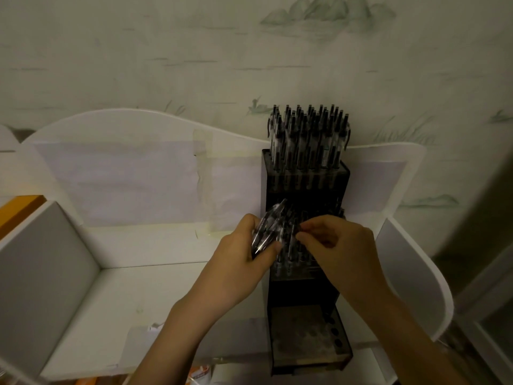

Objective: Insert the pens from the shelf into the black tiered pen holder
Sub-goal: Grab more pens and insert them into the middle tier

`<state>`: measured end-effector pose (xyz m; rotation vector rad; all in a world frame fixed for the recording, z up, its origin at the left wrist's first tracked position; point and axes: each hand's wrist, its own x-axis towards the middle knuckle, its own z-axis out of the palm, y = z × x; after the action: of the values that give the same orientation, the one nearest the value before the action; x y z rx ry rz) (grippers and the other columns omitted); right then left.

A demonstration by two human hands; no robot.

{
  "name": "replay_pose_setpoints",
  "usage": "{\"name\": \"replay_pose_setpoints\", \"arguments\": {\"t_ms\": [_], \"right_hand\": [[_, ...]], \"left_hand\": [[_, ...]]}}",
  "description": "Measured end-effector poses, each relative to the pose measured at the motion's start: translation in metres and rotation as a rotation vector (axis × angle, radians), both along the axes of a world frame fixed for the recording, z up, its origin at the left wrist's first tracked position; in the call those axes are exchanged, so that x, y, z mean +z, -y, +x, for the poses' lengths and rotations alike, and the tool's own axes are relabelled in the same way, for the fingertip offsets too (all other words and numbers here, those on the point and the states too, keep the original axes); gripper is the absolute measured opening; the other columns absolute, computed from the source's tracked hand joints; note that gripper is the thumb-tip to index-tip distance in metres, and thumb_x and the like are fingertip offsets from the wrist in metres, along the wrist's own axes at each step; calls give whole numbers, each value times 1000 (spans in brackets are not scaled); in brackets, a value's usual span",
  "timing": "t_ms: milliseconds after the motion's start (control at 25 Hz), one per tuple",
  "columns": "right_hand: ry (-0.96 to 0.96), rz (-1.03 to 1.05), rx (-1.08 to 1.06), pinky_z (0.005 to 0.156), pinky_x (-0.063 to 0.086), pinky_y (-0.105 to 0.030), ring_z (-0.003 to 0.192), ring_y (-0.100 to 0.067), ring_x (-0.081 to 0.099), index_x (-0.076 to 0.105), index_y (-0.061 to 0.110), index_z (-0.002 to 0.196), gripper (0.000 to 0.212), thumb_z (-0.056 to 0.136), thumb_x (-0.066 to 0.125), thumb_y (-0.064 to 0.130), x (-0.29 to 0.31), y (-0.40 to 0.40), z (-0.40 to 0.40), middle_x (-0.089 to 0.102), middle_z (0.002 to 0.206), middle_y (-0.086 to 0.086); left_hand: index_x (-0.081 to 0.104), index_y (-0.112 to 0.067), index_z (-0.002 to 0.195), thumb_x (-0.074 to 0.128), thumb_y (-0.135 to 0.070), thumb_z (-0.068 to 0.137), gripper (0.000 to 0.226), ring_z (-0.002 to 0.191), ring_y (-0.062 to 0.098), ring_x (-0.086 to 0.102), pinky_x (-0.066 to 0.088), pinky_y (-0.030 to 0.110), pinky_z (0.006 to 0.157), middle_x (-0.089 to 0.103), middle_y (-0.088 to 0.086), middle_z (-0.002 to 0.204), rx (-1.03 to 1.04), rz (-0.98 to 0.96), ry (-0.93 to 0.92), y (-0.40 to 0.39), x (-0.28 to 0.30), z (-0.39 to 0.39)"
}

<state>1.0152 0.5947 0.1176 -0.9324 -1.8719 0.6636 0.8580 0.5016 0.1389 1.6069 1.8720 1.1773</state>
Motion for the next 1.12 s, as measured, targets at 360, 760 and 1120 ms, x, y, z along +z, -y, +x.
{"name": "replay_pose_setpoints", "arguments": {"t_ms": [360,760,1120], "right_hand": [[-250,-333,413,71,54,-24,74,-17,65,64,20,119,35,91,57,1,22,7,12,70,90,2],[-461,-535,466,73,56,-25,81,-21,70,75,14,93,21,75,65,20,26,-2,20,75,92,-10],[-393,-466,461,76,57,-27,89,-27,71,69,7,109,34,77,65,14,29,-3,20,74,97,-12]], "left_hand": [[49,-29,94,61,-31,92,13,45,-3,51,39,13,46,57,-16,62,-193,-36,124,0,8,14],[59,-24,107,65,-31,89,20,47,-5,52,39,12,47,58,-13,66,-255,-39,126,-3,9,21],[60,-24,108,61,-33,92,18,61,-3,58,44,17,54,62,-20,73,-252,-34,82,-6,4,19]]}}
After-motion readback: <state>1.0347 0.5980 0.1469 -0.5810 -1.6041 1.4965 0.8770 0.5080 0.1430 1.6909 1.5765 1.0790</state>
